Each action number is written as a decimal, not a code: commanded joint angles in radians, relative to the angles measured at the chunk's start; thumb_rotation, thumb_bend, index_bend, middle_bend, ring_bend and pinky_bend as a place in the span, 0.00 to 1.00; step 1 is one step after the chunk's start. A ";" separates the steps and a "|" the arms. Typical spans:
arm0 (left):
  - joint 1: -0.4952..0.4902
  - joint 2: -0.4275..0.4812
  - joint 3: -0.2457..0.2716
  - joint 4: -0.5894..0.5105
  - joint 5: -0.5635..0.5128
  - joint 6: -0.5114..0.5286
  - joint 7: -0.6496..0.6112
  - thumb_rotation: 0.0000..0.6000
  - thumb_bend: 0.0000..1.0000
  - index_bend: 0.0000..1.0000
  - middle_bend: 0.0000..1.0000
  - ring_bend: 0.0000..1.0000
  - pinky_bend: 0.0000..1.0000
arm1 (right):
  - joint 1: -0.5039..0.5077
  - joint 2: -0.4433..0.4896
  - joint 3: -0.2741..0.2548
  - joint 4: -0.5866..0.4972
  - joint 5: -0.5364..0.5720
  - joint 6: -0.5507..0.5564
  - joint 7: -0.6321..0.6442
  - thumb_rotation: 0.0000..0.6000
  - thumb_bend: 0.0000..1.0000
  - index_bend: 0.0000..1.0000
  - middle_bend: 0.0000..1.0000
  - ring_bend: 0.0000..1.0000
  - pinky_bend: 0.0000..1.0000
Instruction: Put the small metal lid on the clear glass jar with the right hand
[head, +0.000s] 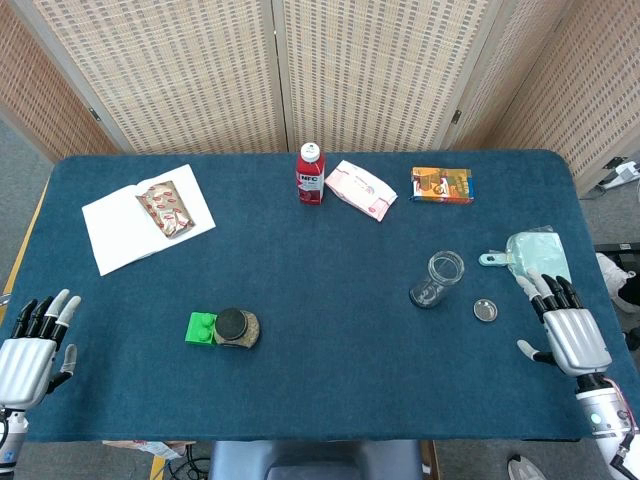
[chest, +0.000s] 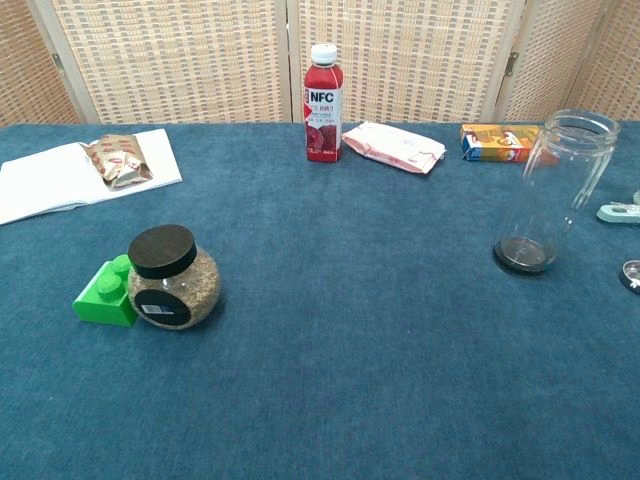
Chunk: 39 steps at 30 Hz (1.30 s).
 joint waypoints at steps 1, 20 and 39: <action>0.000 0.001 0.001 -0.002 0.003 0.002 0.000 1.00 0.54 0.00 0.02 0.00 0.00 | 0.000 -0.001 -0.001 0.000 0.000 -0.001 -0.004 1.00 0.19 0.00 0.00 0.00 0.00; 0.007 0.004 -0.003 -0.005 -0.002 0.014 -0.006 1.00 0.54 0.00 0.05 0.00 0.00 | 0.052 0.020 0.019 0.061 0.066 -0.131 0.103 1.00 0.17 0.07 0.00 0.00 0.00; 0.005 0.004 -0.007 0.007 0.005 0.023 -0.025 1.00 0.54 0.00 0.06 0.00 0.00 | 0.223 -0.017 0.039 0.209 0.139 -0.434 0.134 1.00 0.19 0.30 0.00 0.00 0.00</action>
